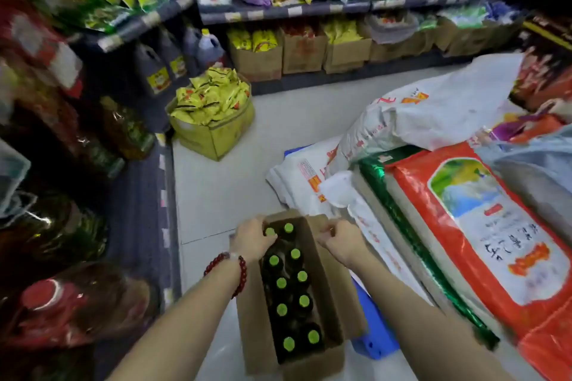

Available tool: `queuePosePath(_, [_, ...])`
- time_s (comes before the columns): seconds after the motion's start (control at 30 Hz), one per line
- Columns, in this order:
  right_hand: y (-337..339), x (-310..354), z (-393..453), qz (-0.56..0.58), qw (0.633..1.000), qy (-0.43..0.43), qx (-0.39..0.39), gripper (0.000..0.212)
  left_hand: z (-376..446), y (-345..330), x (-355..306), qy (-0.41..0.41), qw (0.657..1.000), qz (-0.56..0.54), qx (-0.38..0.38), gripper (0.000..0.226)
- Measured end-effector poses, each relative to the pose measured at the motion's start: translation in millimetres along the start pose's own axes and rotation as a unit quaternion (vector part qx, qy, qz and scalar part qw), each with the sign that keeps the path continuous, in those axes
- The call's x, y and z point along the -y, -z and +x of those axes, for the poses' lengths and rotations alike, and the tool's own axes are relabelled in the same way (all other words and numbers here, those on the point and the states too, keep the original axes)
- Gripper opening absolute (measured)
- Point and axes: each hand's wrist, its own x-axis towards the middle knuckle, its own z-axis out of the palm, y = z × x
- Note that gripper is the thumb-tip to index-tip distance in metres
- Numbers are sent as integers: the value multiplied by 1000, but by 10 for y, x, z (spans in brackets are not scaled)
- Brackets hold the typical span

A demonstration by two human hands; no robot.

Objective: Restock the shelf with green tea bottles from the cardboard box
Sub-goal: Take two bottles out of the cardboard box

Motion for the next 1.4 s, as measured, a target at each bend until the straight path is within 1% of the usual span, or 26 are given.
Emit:
queuePosePath(0.03, [-174,-117,145,-2,1000,12,7,12,156,-228,157,1,1000,-14,-8,41])
queuePosePath(0.1, [-527,-417,537,-10,1000,19,-6,11,474,-605,402,-7,999,-46,-25,47])
queuePosePath(0.13, [-716,-577,742,-7,1000,18,-6,10,604,-774,503,6,998,-61,-26,47])
queuePosePath(0.2, [-1100,-874,1116,-3,1000,22,-15,20,882,-1128,720,21,995,-89,-36,50])
queuePosePath(0.27, [-1408,-1096,1453,-5,999,42,-22,16,1151,-1420,925,23,992,-117,-49,51])
queuePosePath(0.33, [-1659,-1217,1745,2,998,49,-27,30,1432,-1678,1120,30,988,-138,-61,50])
queuePosePath(0.4, [-1877,-1278,1989,29,997,61,-45,43,1661,-1841,1233,24,987,-135,-87,48])
queuePosePath(0.5, [-2098,-1318,2271,55,994,72,-63,53,1928,-1998,1303,32,984,-126,-118,43])
queuePosePath(0.6, [-2208,-1357,2446,57,993,86,-65,55,2104,-2114,1328,49,983,-121,-129,36])
queuePosePath(0.73, [-2313,-1416,2549,78,989,107,-62,48,2155,-2214,1317,65,968,-138,-202,23])
queuePosePath(0.8, [-2377,-1454,2581,94,985,120,-82,43,2125,-2264,1298,70,956,-165,-233,23])
queuePosePath(0.87, [-2423,-1494,2605,114,980,129,-102,40,2113,-2316,1295,59,945,-201,-252,26])
queuePosePath(1.0, [-2422,-1523,2616,157,972,131,-119,35,2099,-2353,1308,40,940,-236,-243,36])
queuePosePath(1.13, [-2422,-1552,2575,203,964,134,-108,32,2082,-2381,1363,15,942,-257,-215,41])
queuePosePath(1.23, [-2391,-1560,2559,253,955,124,-92,26,2081,-2372,1387,-9,931,-305,-200,42])
queuePosePath(1.3, [-2347,-1524,2515,276,948,127,-96,22,2075,-2335,1392,-26,919,-341,-195,39])
queuePosePath(1.4, [-2168,-1391,2315,302,940,133,-93,23,1929,-2158,1283,-61,907,-380,-169,31])
